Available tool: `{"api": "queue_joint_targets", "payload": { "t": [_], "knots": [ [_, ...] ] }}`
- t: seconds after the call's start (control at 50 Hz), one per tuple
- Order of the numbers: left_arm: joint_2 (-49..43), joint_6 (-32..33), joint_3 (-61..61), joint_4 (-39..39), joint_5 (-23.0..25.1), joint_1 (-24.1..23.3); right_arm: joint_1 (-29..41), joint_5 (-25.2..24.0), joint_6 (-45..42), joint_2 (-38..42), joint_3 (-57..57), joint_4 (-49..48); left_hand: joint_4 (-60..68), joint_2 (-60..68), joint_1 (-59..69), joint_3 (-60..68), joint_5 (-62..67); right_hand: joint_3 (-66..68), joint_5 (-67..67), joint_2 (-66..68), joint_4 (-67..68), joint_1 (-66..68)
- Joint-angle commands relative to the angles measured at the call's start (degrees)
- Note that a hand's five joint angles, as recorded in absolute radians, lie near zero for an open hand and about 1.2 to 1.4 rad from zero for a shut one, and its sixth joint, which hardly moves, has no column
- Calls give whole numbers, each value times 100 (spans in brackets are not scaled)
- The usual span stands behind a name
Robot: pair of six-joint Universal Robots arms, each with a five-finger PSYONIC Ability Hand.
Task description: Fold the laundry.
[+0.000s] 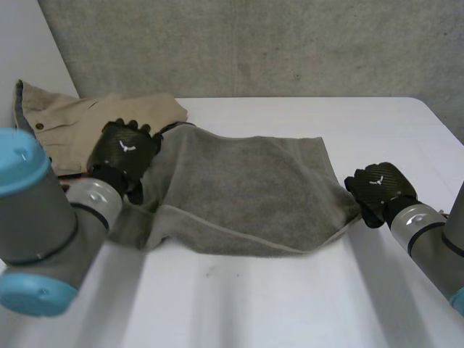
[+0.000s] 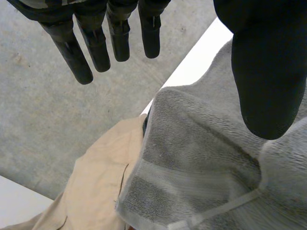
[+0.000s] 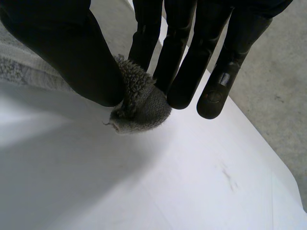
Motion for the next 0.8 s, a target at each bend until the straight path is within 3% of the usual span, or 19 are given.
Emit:
{"api": "queue_joint_targets", "payload": {
  "t": [0.02, 0.22, 0.42, 0.5, 0.52, 0.58, 0.7, 0.8],
  "knots": [
    [-775, -561, 770, -1263, 728, 905, -165, -8, -2, -2, 8, -9, 951, 936, 870, 939, 1002, 1206, 1375, 1319, 1169, 2439],
    [-1575, -544, 1166, -1633, 825, 1379, -297, -8, -28, -10, -9, 0, 1103, 1088, 1022, 1090, 1154, 1206, 1375, 1319, 1169, 2439],
    [-1883, -527, 1254, -1519, 755, 1415, -262, -8, -28, -10, 17, 9, 1875, 1860, 1794, 1863, 1926, 1206, 1375, 1319, 1169, 2439],
    [-1936, -527, 1263, -1528, 694, 1424, -270, 1, -37, -10, 8, 9, 3202, 3187, 3121, 3189, 3253, 1206, 1375, 1319, 1169, 2439],
    [-1919, -527, 1263, -1528, 632, 1424, -279, 1, -45, -10, 0, 17, 4488, 4473, 4407, 4475, 4539, 1206, 1375, 1319, 1169, 2439],
    [-1884, -527, 1246, -1528, 535, 1354, -288, 1, -54, -2, -27, 79, 5960, 5944, 5879, 5947, 6011, 1206, 1375, 1319, 1169, 2439],
    [-1059, -562, 948, -1554, 368, 1336, -358, -16, -554, -247, -132, 772, 6332, 6317, 6251, 6319, 6383, 1206, 1375, 1319, 1169, 2439],
    [83, -544, 210, -1598, 421, 1336, -594, -8, -1695, -958, -299, 2184, 6332, 6317, 6251, 6319, 6383, 1206, 1375, 1319, 1169, 2439]
  ]
}}
